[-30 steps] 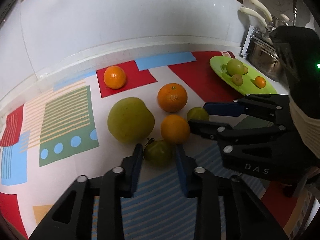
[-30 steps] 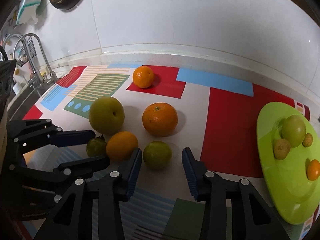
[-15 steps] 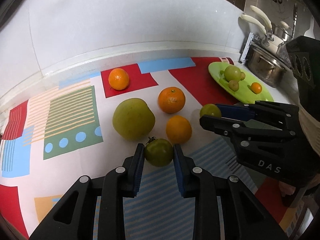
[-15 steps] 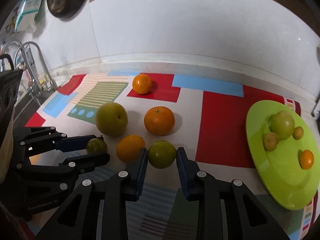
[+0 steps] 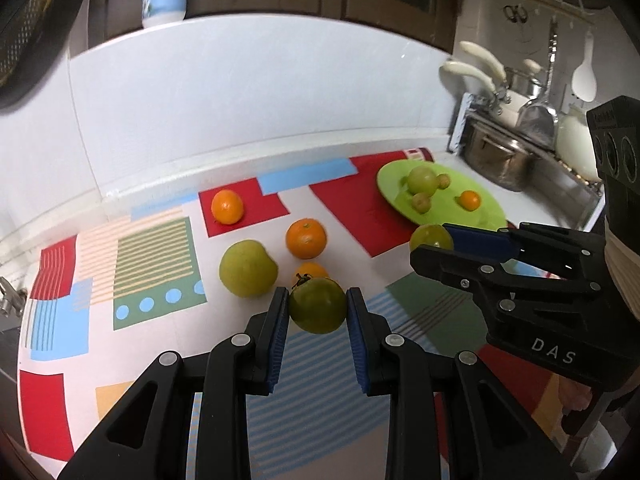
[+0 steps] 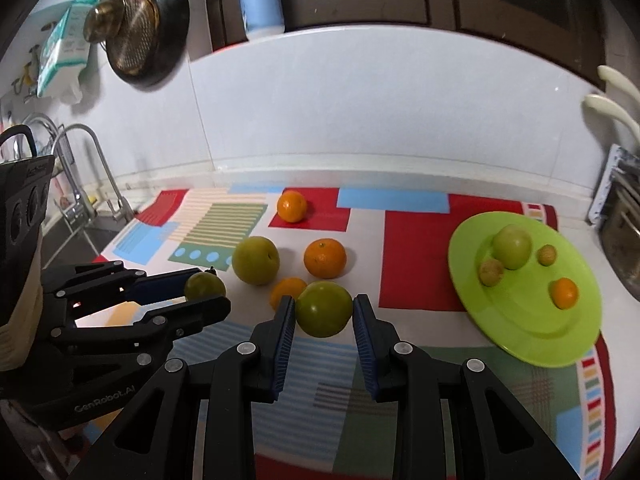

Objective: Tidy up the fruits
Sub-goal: 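Carry the lime and dark green fruit over the lime-green plate with both grippers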

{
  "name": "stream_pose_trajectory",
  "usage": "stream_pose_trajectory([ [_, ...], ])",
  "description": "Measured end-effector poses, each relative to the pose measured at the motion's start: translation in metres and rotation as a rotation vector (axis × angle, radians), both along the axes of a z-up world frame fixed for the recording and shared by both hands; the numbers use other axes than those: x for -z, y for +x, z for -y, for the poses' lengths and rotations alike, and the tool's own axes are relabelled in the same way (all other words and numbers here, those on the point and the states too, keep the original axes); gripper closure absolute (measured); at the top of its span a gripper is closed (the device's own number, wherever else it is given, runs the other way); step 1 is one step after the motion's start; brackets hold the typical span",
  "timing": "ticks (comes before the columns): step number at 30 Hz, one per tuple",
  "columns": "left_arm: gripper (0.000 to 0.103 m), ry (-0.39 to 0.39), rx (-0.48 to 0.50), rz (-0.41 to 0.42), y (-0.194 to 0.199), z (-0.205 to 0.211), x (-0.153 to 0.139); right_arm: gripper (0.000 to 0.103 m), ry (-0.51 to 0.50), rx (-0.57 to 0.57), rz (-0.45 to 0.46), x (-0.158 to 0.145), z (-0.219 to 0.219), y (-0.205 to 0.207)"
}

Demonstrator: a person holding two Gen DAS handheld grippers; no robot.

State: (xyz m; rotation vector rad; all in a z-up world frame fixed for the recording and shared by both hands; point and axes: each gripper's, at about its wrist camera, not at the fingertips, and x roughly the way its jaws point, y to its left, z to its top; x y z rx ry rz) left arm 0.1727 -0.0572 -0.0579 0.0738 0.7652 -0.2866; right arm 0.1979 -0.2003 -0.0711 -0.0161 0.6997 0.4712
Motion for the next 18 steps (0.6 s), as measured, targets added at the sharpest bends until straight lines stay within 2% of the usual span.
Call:
stream_pose_trajectory([
  [18, 0.074, -0.024, 0.133, 0.115, -0.042, 0.057, -0.048, 0.072, 0.05, 0.148, 0.097, -0.042, 0.056, -0.067],
])
